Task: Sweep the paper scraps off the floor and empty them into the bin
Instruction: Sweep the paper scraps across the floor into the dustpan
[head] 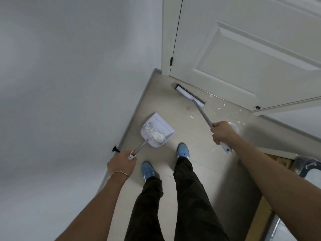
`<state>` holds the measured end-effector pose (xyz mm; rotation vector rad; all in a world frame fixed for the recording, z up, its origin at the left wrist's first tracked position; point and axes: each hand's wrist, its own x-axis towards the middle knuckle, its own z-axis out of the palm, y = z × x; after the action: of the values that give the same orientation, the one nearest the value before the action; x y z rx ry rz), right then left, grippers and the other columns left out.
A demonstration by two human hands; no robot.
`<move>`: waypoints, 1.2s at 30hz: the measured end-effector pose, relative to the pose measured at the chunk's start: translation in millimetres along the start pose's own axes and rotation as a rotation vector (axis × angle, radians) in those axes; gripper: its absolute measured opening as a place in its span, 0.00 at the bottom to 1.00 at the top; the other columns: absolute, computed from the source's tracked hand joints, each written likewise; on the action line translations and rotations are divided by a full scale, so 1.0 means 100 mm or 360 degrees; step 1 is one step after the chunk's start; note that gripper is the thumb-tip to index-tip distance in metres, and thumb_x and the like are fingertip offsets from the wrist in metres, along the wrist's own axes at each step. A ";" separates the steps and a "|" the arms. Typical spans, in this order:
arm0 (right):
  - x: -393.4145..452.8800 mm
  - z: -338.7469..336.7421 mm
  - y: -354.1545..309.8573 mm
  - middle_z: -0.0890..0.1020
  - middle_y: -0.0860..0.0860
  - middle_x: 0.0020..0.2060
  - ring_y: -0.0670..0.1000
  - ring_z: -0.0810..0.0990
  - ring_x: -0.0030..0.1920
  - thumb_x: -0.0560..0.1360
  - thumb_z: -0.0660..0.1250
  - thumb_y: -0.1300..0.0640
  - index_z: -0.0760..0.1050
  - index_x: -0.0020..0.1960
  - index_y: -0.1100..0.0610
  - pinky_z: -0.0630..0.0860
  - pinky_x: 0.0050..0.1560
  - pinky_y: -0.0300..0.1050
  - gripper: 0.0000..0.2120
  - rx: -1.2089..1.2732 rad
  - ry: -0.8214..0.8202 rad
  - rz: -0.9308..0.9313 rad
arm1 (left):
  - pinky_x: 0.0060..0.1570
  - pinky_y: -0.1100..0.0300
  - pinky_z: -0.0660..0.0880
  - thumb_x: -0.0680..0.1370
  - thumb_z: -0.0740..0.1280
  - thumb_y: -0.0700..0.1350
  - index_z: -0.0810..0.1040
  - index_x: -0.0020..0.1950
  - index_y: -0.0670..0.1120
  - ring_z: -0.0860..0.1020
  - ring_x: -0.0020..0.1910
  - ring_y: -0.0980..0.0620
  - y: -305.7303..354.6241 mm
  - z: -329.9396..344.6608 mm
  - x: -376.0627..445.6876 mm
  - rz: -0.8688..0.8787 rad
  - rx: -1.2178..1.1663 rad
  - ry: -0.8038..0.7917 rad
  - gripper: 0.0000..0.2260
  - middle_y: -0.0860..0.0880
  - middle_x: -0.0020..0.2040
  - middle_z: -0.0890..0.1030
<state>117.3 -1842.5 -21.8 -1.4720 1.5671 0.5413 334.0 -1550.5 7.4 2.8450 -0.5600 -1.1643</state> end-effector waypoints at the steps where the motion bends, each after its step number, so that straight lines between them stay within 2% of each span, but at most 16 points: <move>1: 0.05 -0.09 0.03 0.78 0.59 0.37 0.57 0.76 0.32 0.75 0.61 0.64 0.77 0.58 0.63 0.73 0.29 0.44 0.13 0.0012 0.0027 0.0016 | 0.35 0.60 0.71 0.78 0.63 0.50 0.68 0.28 0.54 0.80 0.37 0.46 0.04 -0.01 0.01 0.0005 -0.0001 -0.0002 0.18 0.50 0.32 0.77; 5: 0.21 -0.41 0.20 0.77 0.57 0.33 0.54 0.74 0.29 0.76 0.61 0.64 0.76 0.60 0.66 0.72 0.30 0.45 0.15 0.0004 0.0095 0.0103 | 0.35 0.60 0.72 0.78 0.64 0.50 0.69 0.28 0.52 0.80 0.36 0.46 0.30 -0.04 0.10 0.0091 0.0063 0.0004 0.17 0.51 0.31 0.75; 9: 0.32 -0.65 0.37 0.76 0.56 0.31 0.54 0.74 0.29 0.76 0.61 0.64 0.76 0.61 0.66 0.72 0.29 0.45 0.15 0.0013 0.0120 0.0166 | 0.35 0.59 0.72 0.78 0.64 0.49 0.78 0.34 0.49 0.77 0.35 0.47 0.60 -0.03 0.15 0.0173 0.0110 -0.0001 0.13 0.53 0.29 0.71; 11: 0.39 -0.74 0.45 0.78 0.58 0.33 0.56 0.77 0.30 0.76 0.61 0.65 0.76 0.60 0.67 0.75 0.31 0.48 0.14 0.0038 0.0138 0.0172 | 0.33 0.61 0.70 0.78 0.64 0.49 0.75 0.31 0.50 0.76 0.34 0.48 0.72 -0.01 0.16 0.0191 0.0112 0.0003 0.15 0.54 0.27 0.69; 13: 0.47 -0.80 0.52 0.83 0.63 0.37 0.64 0.83 0.36 0.76 0.61 0.66 0.77 0.59 0.69 0.80 0.39 0.55 0.14 0.0043 0.0162 0.0174 | 0.31 0.63 0.67 0.78 0.65 0.49 0.69 0.29 0.52 0.75 0.33 0.49 0.82 0.04 0.17 0.0205 0.0117 0.0003 0.17 0.55 0.27 0.69; 14: 0.51 -0.83 0.55 0.83 0.65 0.39 0.65 0.83 0.38 0.76 0.61 0.66 0.77 0.59 0.69 0.81 0.41 0.57 0.14 0.0047 0.0173 0.0182 | 0.29 0.64 0.65 0.78 0.65 0.49 0.70 0.29 0.52 0.74 0.33 0.49 0.87 0.06 0.18 0.0208 0.0124 0.0001 0.17 0.56 0.27 0.68; 17: 0.59 -0.87 0.61 0.79 0.59 0.35 0.57 0.78 0.31 0.76 0.61 0.65 0.76 0.60 0.67 0.75 0.31 0.48 0.14 0.0037 0.0176 0.0186 | 0.27 0.66 0.61 0.78 0.65 0.50 0.81 0.39 0.47 0.72 0.34 0.49 1.02 0.11 0.20 0.0221 0.0190 0.0019 0.11 0.56 0.27 0.67; 19: 0.63 -0.86 0.64 0.78 0.59 0.36 0.54 0.75 0.30 0.77 0.60 0.65 0.76 0.60 0.68 0.72 0.30 0.45 0.14 0.0029 0.0155 0.0197 | 0.29 0.64 0.63 0.78 0.65 0.50 0.83 0.42 0.46 0.75 0.35 0.48 1.09 0.12 0.21 0.0241 0.0217 0.0037 0.11 0.52 0.30 0.74; 21: 0.63 -0.80 0.67 0.78 0.60 0.38 0.55 0.75 0.30 0.77 0.59 0.64 0.75 0.60 0.69 0.72 0.31 0.45 0.15 0.0022 0.0106 0.0223 | 0.31 0.63 0.65 0.77 0.65 0.50 0.83 0.41 0.48 0.74 0.34 0.48 1.13 0.13 0.23 0.0247 0.0225 0.0047 0.10 0.49 0.34 0.79; 25: 0.55 -0.58 0.77 0.80 0.62 0.42 0.60 0.79 0.38 0.76 0.60 0.66 0.75 0.60 0.69 0.77 0.36 0.48 0.14 0.0027 0.0010 0.0250 | 0.29 0.64 0.65 0.77 0.64 0.50 0.81 0.39 0.49 0.72 0.31 0.51 1.18 0.16 0.23 0.0264 0.0290 0.0033 0.11 0.56 0.27 0.69; 28: 0.47 -0.37 0.80 0.82 0.62 0.44 0.61 0.83 0.42 0.71 0.67 0.68 0.76 0.57 0.66 0.83 0.42 0.53 0.14 0.0005 -0.0029 0.0312 | 0.33 0.62 0.68 0.78 0.64 0.51 0.82 0.40 0.48 0.73 0.33 0.49 1.19 0.18 0.25 0.0256 0.0334 0.0051 0.12 0.53 0.29 0.71; 30: 0.36 -0.22 0.80 0.82 0.61 0.42 0.60 0.83 0.38 0.74 0.65 0.66 0.75 0.57 0.64 0.83 0.37 0.51 0.12 0.0091 -0.0068 0.0319 | 0.35 0.60 0.70 0.78 0.63 0.51 0.82 0.41 0.47 0.74 0.34 0.47 1.19 0.19 0.24 0.0253 0.0380 0.0081 0.13 0.50 0.32 0.74; 33: 0.18 -0.02 0.78 0.80 0.60 0.39 0.57 0.82 0.33 0.76 0.61 0.65 0.73 0.56 0.64 0.76 0.26 0.43 0.10 0.0102 -0.0115 0.0289 | 0.37 0.59 0.71 0.78 0.63 0.51 0.82 0.43 0.45 0.76 0.37 0.43 1.17 0.20 0.27 0.0253 0.0433 0.0084 0.13 0.43 0.39 0.81; 35: 0.05 0.10 0.78 0.80 0.59 0.38 0.56 0.81 0.33 0.75 0.62 0.66 0.73 0.55 0.64 0.75 0.25 0.43 0.10 0.0073 -0.0163 0.0270 | 0.39 0.57 0.72 0.78 0.63 0.51 0.82 0.44 0.45 0.79 0.41 0.40 1.13 0.21 0.32 0.0248 0.0430 0.0047 0.13 0.42 0.43 0.82; 36: -0.03 0.17 0.78 0.80 0.59 0.38 0.57 0.82 0.34 0.74 0.63 0.66 0.74 0.55 0.64 0.78 0.28 0.45 0.11 0.0057 -0.0196 0.0251 | 0.40 0.57 0.74 0.77 0.63 0.52 0.82 0.43 0.45 0.80 0.41 0.40 1.10 0.22 0.34 0.0250 0.0425 0.0024 0.13 0.42 0.43 0.82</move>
<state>48.0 -1812.0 -47.7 -1.2707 1.5955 0.6786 306.6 -1662.4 -15.1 2.9508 -0.9874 -1.1174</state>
